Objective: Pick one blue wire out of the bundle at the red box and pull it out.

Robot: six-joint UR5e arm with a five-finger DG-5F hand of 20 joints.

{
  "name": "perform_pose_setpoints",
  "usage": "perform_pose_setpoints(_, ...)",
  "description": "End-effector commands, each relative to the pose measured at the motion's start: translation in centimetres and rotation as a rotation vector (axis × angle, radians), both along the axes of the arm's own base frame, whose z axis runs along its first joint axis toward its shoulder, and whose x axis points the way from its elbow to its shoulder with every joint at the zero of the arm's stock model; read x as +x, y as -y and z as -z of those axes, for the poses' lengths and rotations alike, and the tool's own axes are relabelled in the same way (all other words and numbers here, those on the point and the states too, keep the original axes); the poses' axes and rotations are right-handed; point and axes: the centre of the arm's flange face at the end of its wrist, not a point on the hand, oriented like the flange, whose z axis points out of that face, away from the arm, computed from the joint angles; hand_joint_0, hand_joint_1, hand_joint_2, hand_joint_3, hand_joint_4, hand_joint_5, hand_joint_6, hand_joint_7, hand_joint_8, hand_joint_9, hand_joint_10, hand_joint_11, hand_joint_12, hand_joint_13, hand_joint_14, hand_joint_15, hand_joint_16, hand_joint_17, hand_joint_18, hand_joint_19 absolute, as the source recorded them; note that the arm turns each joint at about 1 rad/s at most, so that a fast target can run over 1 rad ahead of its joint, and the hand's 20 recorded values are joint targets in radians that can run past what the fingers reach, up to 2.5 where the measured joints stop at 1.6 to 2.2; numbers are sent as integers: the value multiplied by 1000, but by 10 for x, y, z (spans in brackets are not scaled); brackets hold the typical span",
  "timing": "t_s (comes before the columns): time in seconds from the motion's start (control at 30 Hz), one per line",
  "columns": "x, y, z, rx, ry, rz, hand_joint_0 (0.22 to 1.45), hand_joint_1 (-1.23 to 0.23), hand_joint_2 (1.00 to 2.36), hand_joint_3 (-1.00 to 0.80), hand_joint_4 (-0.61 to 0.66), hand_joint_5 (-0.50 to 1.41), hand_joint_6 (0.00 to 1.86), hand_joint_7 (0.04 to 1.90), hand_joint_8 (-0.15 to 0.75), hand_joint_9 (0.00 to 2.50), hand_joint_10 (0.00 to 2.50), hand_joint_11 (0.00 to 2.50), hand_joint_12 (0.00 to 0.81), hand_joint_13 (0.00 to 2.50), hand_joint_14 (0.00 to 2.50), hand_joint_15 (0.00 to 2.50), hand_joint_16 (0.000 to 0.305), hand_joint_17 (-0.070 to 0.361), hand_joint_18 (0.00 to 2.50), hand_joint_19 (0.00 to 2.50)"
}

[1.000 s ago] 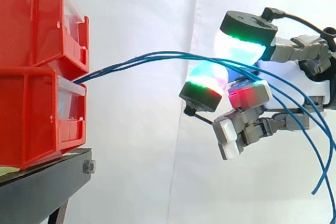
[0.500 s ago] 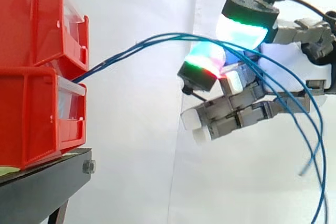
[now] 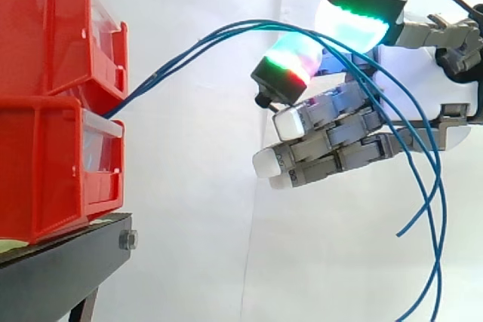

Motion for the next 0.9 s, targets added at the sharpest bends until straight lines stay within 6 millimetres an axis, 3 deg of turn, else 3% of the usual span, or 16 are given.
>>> perform_pose_setpoints(0.0, 0, 0, 0, -3, -1, 0, 588, -847, 1007, -81, 27, -73, 861, 938, 276, 788, 12, 314, 410, 534, 11, 270, 72, 161, 193, 241)
perform_pose_setpoints(0.23, 0, 0, 1, -7, -2, 0, 597, -832, 1010, -104, 45, -81, 872, 912, 281, 1004, 20, 509, 401, 784, 18, 422, 68, 152, 495, 408)
perform_pose_setpoints(0.37, 0, 0, 1, -12, -7, 2, 590, -773, 1010, -163, 101, -85, 875, 899, 286, 1125, 21, 597, 405, 815, 17, 435, 67, 152, 500, 415)
perform_pose_setpoints(0.63, -6, 2, 6, -37, -58, 16, 590, -703, 1010, -243, 146, -83, 873, 918, 272, 1136, 22, 603, 394, 774, 18, 446, 65, 147, 437, 422)
perform_pose_setpoints(0.87, -6, 3, 7, -47, -60, 19, 602, -821, 1011, -296, 159, -90, 868, 943, 249, 1074, 25, 623, 367, 726, 20, 464, 59, 133, 380, 417)
